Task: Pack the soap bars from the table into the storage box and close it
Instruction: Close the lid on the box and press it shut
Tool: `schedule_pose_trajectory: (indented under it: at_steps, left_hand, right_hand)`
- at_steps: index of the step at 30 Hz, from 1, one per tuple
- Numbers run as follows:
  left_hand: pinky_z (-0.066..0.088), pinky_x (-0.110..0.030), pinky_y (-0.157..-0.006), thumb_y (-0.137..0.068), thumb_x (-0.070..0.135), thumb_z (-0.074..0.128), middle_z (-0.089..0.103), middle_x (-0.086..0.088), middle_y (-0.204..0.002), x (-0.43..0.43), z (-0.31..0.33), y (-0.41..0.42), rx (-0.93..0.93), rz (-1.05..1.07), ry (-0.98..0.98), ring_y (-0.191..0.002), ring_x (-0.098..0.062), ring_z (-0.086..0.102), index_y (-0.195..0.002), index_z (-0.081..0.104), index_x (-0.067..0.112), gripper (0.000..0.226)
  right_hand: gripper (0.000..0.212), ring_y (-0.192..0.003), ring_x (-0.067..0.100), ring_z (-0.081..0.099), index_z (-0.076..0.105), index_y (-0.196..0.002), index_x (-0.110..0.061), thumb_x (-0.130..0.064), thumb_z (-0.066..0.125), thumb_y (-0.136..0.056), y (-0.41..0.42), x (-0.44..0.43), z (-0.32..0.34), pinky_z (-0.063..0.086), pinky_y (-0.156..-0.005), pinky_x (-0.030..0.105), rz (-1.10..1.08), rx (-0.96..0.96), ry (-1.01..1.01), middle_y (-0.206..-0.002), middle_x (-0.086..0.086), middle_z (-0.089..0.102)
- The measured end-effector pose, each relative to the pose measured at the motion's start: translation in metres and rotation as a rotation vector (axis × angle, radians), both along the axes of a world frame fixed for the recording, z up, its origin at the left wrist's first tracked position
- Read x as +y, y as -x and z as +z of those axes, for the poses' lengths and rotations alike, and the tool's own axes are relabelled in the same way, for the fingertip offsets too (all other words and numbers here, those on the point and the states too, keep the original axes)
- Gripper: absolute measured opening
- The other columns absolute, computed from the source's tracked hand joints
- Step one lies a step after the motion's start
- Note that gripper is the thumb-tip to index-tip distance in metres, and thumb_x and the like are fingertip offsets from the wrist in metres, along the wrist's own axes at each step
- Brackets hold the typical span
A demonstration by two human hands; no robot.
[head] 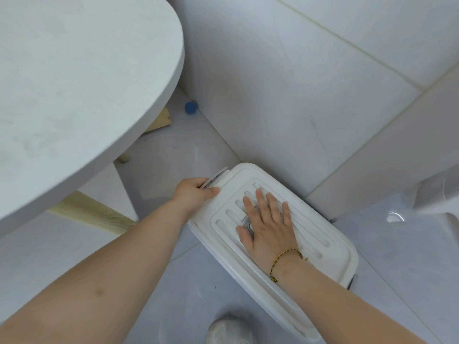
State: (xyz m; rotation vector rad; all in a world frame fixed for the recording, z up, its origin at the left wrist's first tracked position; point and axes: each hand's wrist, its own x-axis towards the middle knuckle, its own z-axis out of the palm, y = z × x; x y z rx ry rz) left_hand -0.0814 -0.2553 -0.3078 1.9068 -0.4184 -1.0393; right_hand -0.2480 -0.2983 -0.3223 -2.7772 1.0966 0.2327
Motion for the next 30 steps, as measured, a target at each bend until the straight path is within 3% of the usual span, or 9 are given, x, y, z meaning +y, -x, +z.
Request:
schedule_pose_trajectory:
  at_steps: [2,4,5,7,9,12,15,19,30]
  left_hand:
    - [0.042,-0.003,-0.049,-0.086,0.002,0.058,0.059,-0.005,-0.092,0.000,-0.001,0.005,-0.062,0.007,0.028,-0.072,-0.014,0.054,-0.113,0.064,0.003,0.027]
    - [0.040,0.002,-0.048,-0.087,0.002,0.056,0.060,-0.005,-0.093,0.001,-0.001,0.007,-0.093,0.008,0.047,-0.070,-0.011,0.054,-0.113,0.064,0.004,0.027]
    - [0.042,0.001,-0.051,-0.088,0.003,0.055,0.060,-0.005,-0.094,0.001,0.000,0.007,-0.104,0.005,0.044,-0.072,-0.012,0.055,-0.114,0.064,0.005,0.027]
    - [0.047,-0.012,-0.069,-0.090,0.009,0.054,0.064,-0.007,-0.104,0.001,0.002,0.009,-0.171,-0.039,-0.007,-0.090,-0.020,0.059,-0.118,0.061,0.008,0.029]
    - [0.039,-0.026,-0.096,-0.091,0.022,0.053,0.054,-0.010,-0.133,0.004,-0.001,0.013,-0.335,-0.150,-0.137,-0.121,-0.025,0.050,-0.131,0.049,0.012,0.041]
    - [0.014,-0.036,-0.116,-0.087,0.040,0.056,0.014,-0.004,-0.157,0.021,0.000,0.032,-0.540,-0.182,-0.284,-0.144,-0.022,0.016,-0.146,0.017,0.016,0.075]
    - [0.019,-0.034,-0.115,-0.082,0.033,0.066,0.019,-0.010,-0.155,0.042,-0.002,0.060,-0.384,0.060,-0.188,-0.142,-0.023,0.021,-0.145,0.017,0.008,0.084]
    - [0.037,-0.028,-0.085,-0.088,0.021,0.060,0.055,-0.015,-0.128,0.054,-0.004,0.098,0.122,0.356,-0.086,-0.100,-0.020,0.049,-0.123,0.047,-0.002,0.044]
    - [0.036,-0.028,-0.082,-0.093,0.023,0.050,0.055,-0.020,-0.127,0.038,-0.008,0.082,0.109,0.372,-0.141,-0.115,-0.032,0.052,-0.120,0.049,-0.007,0.041]
  right_hand:
    - [0.082,-0.133,0.032,0.042,0.044,-0.136,-0.017,-0.056,-0.009,-0.087,0.000,0.001,-0.005,-0.012,-0.106,0.037,0.002,0.039,0.021,-0.148,0.012,0.034]
    - [0.062,-0.116,0.031,0.060,0.059,-0.123,-0.015,-0.048,0.019,-0.088,-0.003,0.003,0.001,0.001,-0.106,0.040,-0.024,0.070,-0.026,-0.130,0.014,0.060]
    - [0.066,-0.121,0.033,0.055,0.055,-0.127,-0.015,-0.050,0.022,-0.082,-0.003,0.002,0.001,-0.001,-0.107,0.040,-0.014,0.061,-0.028,-0.135,0.015,0.055]
    - [0.086,-0.144,0.033,0.017,0.020,-0.146,-0.019,-0.055,0.001,-0.071,-0.002,0.001,0.005,-0.017,-0.107,0.039,0.017,0.028,-0.021,-0.157,0.013,0.015]
    - [0.093,-0.146,0.024,-0.013,-0.007,-0.147,-0.024,-0.056,-0.015,-0.060,0.002,0.001,0.005,-0.028,-0.103,0.036,0.018,0.030,-0.076,-0.158,0.005,-0.015]
    - [0.095,-0.145,0.018,-0.016,-0.010,-0.147,-0.026,-0.057,-0.015,-0.057,0.006,-0.001,0.006,-0.026,-0.109,0.034,-0.013,-0.028,-0.123,-0.158,0.001,-0.017]
    - [0.098,-0.146,0.018,-0.012,-0.002,-0.148,-0.024,-0.058,-0.012,-0.057,0.018,-0.003,0.010,-0.024,-0.110,0.032,-0.073,-0.079,-0.126,-0.159,0.000,-0.011]
    - [0.100,-0.146,0.017,-0.015,0.000,-0.148,-0.025,-0.060,-0.016,-0.055,0.051,-0.004,0.015,-0.020,-0.114,0.037,-0.157,-0.033,-0.125,-0.159,-0.001,-0.012]
    - [0.105,-0.138,0.019,-0.032,-0.013,-0.146,-0.028,-0.069,-0.007,-0.050,0.053,0.002,0.019,-0.025,-0.110,0.040,-0.020,0.115,-0.266,-0.155,0.003,-0.027]
